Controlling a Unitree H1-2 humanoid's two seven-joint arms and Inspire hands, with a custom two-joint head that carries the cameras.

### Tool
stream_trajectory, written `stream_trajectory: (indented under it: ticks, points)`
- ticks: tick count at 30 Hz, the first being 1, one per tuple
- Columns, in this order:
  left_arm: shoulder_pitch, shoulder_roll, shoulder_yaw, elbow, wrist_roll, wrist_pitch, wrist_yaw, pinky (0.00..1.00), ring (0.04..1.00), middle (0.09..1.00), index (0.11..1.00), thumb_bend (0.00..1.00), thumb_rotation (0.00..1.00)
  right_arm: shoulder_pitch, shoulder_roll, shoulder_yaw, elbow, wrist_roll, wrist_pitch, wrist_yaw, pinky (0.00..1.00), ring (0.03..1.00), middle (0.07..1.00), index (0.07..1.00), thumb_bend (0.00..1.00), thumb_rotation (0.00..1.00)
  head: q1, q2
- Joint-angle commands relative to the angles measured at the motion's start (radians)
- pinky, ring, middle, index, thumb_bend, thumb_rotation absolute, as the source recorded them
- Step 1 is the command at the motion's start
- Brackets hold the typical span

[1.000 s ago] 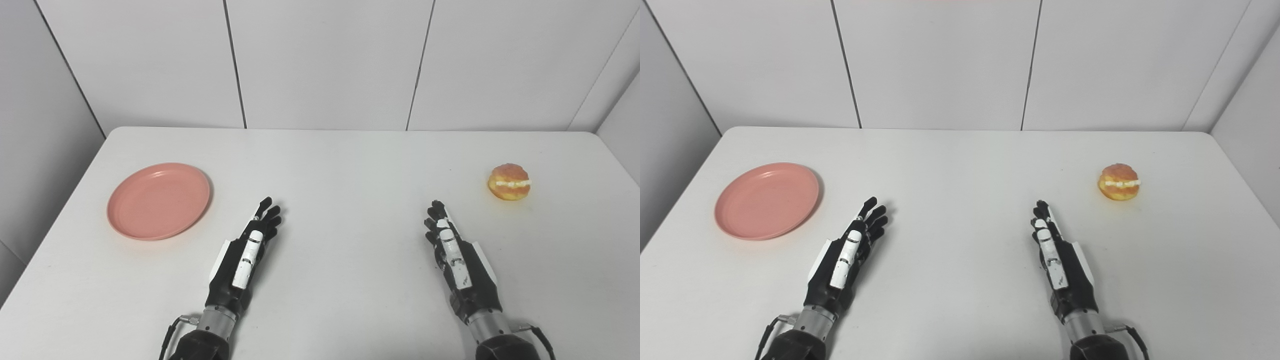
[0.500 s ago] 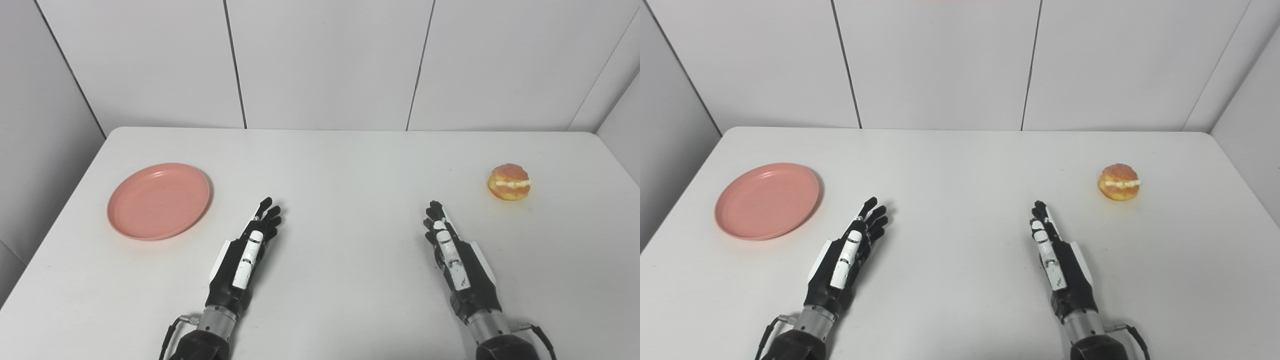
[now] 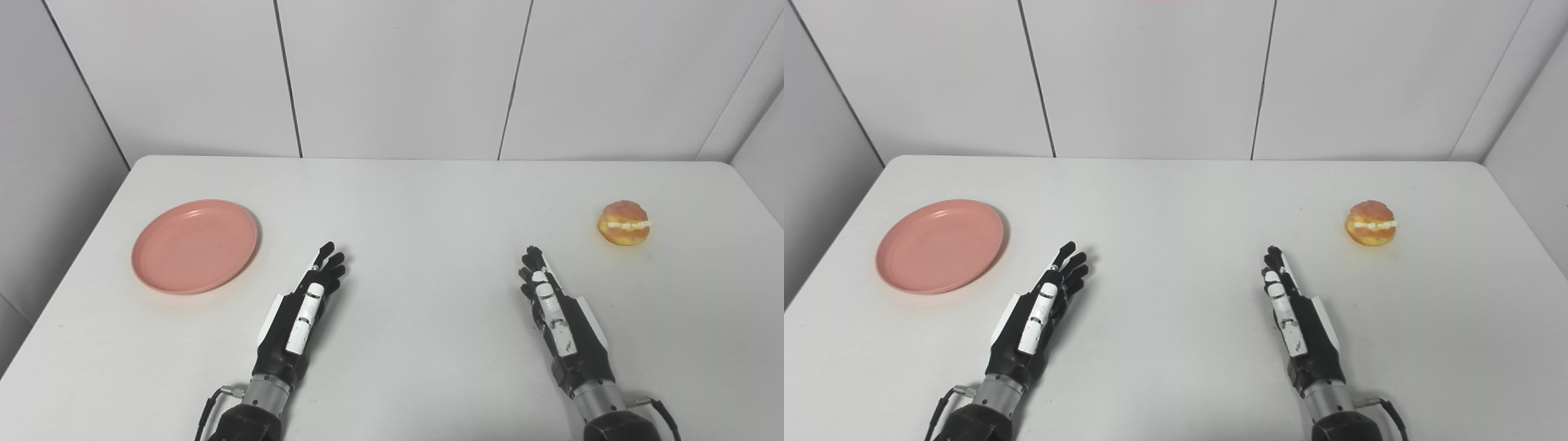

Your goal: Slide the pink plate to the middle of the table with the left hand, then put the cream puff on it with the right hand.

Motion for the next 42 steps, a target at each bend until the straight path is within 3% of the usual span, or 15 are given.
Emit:
stream_trajectory:
  ticks: [1,11,15,22,42]
  points:
    - [0.028,-0.016,-0.010,0.035,0.014,0.003,0.011,1.00,0.995,1.000,1.000,0.47,1.00,-0.001,-0.002,-0.006,0.016,0.025,-0.056,0.024,1.00,1.000,1.000,1.000,0.25,1.00,0.001,-0.001]
    - [0.012,-0.072,-0.043,0.086,0.072,0.004,0.044,0.96,0.959,0.974,0.971,0.46,1.00,-0.003,-0.035,-0.048,0.095,0.096,-0.162,0.081,1.00,1.000,1.000,1.000,0.25,1.00,0.196,-0.089]
    - [0.005,-0.091,-0.051,0.105,0.100,-0.005,0.062,0.95,0.956,0.974,0.968,0.45,1.00,-0.006,-0.050,-0.052,0.111,0.080,-0.173,0.079,1.00,1.000,1.000,1.000,0.24,1.00,0.230,-0.104]
    - [-0.003,-0.106,-0.062,0.122,0.123,-0.009,0.081,0.95,0.959,0.973,0.971,0.41,1.00,0.000,-0.051,-0.061,0.090,0.086,-0.128,0.071,1.00,1.000,1.000,1.000,0.20,1.00,0.253,-0.117]
    - [-0.004,-0.103,-0.054,0.096,0.100,0.008,0.073,0.95,0.963,0.979,0.979,0.43,1.00,-0.002,-0.044,-0.053,0.092,0.077,-0.142,0.072,1.00,1.000,1.000,1.000,0.16,1.00,0.256,-0.121]
